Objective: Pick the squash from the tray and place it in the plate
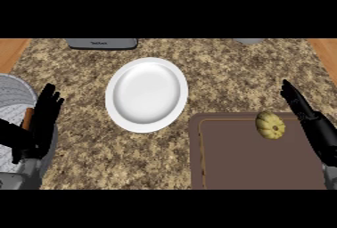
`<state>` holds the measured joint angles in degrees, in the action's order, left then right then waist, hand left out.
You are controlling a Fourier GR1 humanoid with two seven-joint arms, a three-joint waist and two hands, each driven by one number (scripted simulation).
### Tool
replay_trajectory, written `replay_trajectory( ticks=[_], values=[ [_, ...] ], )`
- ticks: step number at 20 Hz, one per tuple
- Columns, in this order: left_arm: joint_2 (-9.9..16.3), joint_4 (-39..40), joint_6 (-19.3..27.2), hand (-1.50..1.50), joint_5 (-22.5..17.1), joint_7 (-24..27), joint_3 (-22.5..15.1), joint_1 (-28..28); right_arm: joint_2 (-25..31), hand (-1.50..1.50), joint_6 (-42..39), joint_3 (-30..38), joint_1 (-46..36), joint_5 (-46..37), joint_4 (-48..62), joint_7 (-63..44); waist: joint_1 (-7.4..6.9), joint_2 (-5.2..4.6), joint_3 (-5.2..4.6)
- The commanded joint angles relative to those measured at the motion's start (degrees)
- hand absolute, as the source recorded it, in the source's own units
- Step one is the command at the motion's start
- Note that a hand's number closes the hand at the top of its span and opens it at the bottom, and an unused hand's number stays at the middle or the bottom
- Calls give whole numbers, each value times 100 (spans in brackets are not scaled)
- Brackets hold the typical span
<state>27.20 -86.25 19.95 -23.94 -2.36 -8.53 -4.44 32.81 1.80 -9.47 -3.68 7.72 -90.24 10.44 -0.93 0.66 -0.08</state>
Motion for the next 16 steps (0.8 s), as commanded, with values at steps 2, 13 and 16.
replay_trajectory(
  ticks=[2,13,16],
  values=[
    [-89,-189,-125,0,369,267,-150,321,-539,150,-168,-212,0,81,-276,603,48,-60,12],
    [-5,-120,-603,0,657,753,-559,472,-1986,-150,1355,36,226,-566,-365,3894,132,-137,32],
    [-28,78,-685,0,692,791,-555,341,-2249,-150,1487,-86,427,-780,60,4773,148,-142,21]
  ],
)
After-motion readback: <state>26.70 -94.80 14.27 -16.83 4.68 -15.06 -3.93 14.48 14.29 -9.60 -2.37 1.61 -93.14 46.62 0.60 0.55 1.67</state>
